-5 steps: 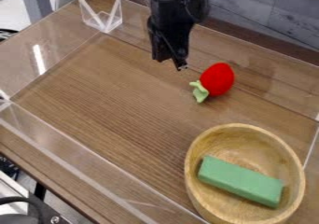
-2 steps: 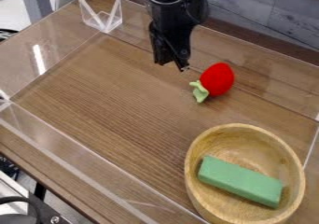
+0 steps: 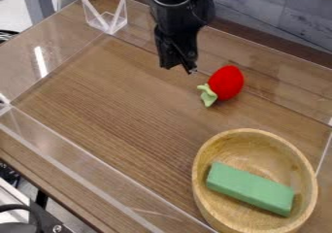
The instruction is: Put the green stick in the brown bowl
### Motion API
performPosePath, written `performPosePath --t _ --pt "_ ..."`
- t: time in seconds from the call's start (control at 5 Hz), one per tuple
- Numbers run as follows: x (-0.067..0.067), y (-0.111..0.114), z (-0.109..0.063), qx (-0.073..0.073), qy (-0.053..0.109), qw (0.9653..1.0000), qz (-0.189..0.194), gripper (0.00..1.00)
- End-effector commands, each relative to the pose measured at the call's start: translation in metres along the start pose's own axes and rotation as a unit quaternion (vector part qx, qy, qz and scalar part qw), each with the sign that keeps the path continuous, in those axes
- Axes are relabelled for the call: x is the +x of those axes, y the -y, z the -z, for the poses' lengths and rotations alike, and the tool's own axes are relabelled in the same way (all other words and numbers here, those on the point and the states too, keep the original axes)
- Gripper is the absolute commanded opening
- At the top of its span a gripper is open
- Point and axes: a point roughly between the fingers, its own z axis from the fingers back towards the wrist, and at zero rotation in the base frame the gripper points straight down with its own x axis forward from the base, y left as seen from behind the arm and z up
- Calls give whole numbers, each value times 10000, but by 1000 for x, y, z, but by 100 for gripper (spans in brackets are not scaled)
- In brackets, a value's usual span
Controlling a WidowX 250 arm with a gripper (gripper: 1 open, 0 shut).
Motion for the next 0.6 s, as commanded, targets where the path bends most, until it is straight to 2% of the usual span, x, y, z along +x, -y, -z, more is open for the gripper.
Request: performPosePath --t 0.0,0.4 --pt "9 -11 -3 75 178 9997 -159 0" --pt "11 -17 8 -29 129 9993 -357 0"
